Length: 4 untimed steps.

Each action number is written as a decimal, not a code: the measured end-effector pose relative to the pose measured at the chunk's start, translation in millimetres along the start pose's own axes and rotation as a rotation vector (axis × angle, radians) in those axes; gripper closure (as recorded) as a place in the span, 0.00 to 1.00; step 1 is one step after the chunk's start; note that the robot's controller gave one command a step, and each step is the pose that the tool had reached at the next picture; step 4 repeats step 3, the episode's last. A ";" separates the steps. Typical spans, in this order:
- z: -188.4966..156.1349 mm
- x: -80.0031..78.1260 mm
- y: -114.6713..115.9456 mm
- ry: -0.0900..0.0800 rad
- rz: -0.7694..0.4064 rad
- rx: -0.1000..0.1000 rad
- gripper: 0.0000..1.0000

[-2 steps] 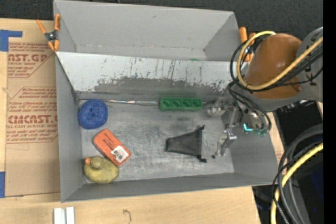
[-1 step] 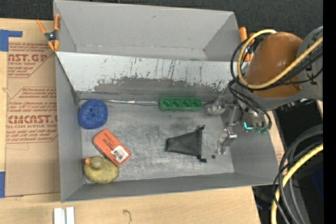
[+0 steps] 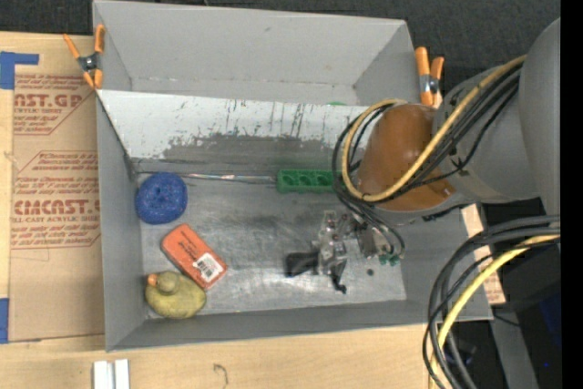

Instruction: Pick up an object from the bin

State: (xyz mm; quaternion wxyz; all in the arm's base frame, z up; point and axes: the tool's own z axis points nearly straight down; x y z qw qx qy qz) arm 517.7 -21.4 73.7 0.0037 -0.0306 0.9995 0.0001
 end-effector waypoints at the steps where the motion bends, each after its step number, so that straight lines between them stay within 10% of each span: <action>1: 0.0 0.0 0.0 0.000 0.000 0.000 1.00; 2: -141.6 4.0 37.8 0.005 -0.082 -0.001 1.00; 4: -141.3 4.2 37.8 0.005 -0.082 -0.001 1.00</action>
Offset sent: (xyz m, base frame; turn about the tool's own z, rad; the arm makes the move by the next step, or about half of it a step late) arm -0.0080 0.0368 0.1416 -0.0818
